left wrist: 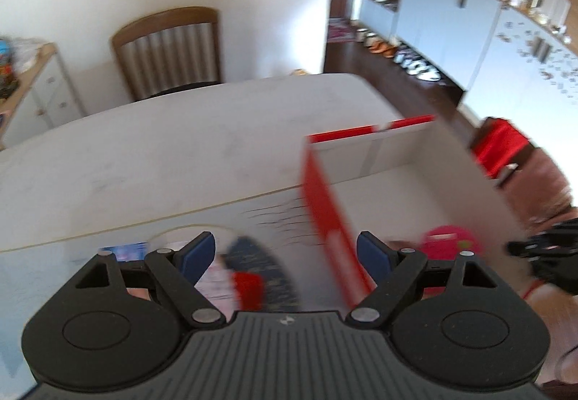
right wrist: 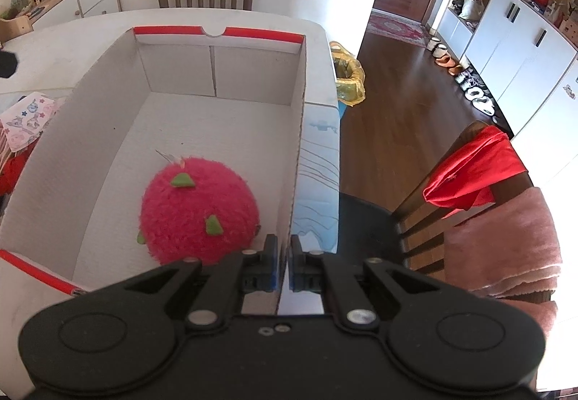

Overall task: Organize objects
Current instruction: 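Move the left gripper back to the table over the white printed bag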

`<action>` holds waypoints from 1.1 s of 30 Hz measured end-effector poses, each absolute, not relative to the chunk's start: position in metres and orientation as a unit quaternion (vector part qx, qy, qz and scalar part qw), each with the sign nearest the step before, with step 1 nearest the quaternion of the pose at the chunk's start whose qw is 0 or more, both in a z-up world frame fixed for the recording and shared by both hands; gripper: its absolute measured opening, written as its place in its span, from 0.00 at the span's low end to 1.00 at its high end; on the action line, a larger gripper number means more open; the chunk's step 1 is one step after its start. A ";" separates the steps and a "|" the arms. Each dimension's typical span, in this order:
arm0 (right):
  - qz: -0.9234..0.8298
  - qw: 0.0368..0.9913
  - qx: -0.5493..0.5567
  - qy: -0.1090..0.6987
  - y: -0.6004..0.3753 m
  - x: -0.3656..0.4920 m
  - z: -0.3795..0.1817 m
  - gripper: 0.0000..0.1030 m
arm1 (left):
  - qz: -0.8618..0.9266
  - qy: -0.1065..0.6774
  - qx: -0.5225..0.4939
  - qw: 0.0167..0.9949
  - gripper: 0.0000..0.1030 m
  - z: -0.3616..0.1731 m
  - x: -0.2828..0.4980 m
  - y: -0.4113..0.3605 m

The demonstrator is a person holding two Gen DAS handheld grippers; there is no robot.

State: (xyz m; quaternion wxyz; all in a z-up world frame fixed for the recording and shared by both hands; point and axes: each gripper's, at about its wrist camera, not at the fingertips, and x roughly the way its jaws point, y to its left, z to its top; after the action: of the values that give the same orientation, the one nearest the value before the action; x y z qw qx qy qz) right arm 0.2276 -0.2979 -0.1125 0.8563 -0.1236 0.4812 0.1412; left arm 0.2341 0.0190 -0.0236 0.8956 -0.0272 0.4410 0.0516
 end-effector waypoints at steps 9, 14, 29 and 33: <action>0.131 0.855 -0.125 0.486 -0.295 0.230 -0.113 0.05 | 0.091 0.481 -0.077 0.869 0.83 -0.063 0.235 0.081; 0.126 0.855 -0.127 0.488 -0.294 0.231 -0.113 0.05 | 0.096 0.492 -0.089 0.861 0.83 -0.079 0.230 0.100; 0.102 0.857 -0.137 0.487 -0.287 0.230 -0.114 0.05 | 0.032 0.511 -0.122 0.850 0.38 -0.103 0.241 0.112; 0.096 0.859 -0.139 0.484 -0.285 0.228 -0.114 0.06 | 0.031 0.513 -0.119 0.850 0.17 -0.105 0.242 0.112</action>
State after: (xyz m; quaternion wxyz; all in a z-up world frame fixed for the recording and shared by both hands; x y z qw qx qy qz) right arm 0.2285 -0.2847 -0.1136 0.8589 -0.1386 0.4837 0.0958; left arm 0.2424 0.1116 -0.1050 0.8495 -0.1189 0.5130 0.0315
